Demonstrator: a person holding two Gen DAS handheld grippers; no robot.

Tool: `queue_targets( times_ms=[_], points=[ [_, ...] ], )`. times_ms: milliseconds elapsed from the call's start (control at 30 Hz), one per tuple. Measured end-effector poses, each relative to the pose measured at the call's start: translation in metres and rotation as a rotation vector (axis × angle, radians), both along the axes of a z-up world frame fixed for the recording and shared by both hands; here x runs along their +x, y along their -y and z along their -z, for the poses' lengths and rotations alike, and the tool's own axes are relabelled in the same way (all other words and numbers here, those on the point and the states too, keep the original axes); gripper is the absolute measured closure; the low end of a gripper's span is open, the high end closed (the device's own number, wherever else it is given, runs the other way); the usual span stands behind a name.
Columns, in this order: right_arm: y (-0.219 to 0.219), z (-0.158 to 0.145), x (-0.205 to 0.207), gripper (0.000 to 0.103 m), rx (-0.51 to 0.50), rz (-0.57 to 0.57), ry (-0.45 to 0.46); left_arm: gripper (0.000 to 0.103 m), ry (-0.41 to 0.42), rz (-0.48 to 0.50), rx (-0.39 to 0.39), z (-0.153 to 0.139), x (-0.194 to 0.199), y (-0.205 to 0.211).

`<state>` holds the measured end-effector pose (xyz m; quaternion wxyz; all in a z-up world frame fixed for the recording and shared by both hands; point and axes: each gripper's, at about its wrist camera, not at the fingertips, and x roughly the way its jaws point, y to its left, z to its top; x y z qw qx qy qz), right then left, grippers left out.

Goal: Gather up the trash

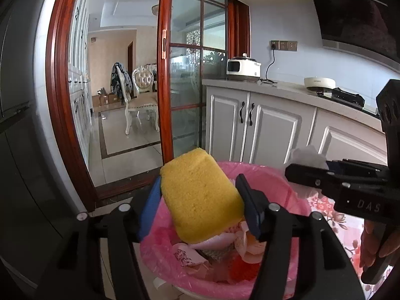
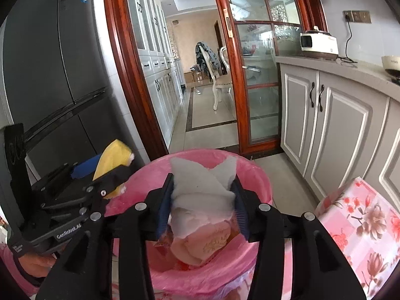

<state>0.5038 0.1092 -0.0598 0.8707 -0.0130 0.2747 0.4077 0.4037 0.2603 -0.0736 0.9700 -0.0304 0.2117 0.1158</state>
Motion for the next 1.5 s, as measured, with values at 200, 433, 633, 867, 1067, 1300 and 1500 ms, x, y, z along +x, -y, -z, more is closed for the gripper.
queue_targets(
  times_ms=[200,433,633,867,1067,1300,1500],
  points=[
    [0.007,0.001,0.003,0.048,0.015,0.004,0.007,0.027,-0.008,-0.024,0.006,0.008,0.005,-0.004],
    [0.025,-0.016,-0.018,0.048,0.025,0.028,0.039,0.015,0.026,-0.051,0.006,-0.002,-0.016,-0.002],
    [0.047,-0.043,-0.053,0.047,0.017,0.072,0.079,0.005,0.067,-0.081,0.033,-0.029,-0.056,0.006],
    [0.073,-0.070,-0.109,0.036,0.039,0.128,0.086,0.005,0.090,-0.093,0.058,-0.064,-0.109,0.023],
    [0.096,-0.083,-0.157,0.026,0.041,0.154,0.100,0.005,0.102,-0.058,0.039,-0.081,-0.157,0.042],
    [0.119,-0.077,-0.199,0.020,0.017,0.183,0.090,0.005,0.073,-0.042,0.030,-0.077,-0.198,0.070],
    [0.139,-0.069,-0.226,0.018,0.001,0.192,0.066,0.005,0.017,-0.045,0.002,-0.069,-0.222,0.087]
  ],
)
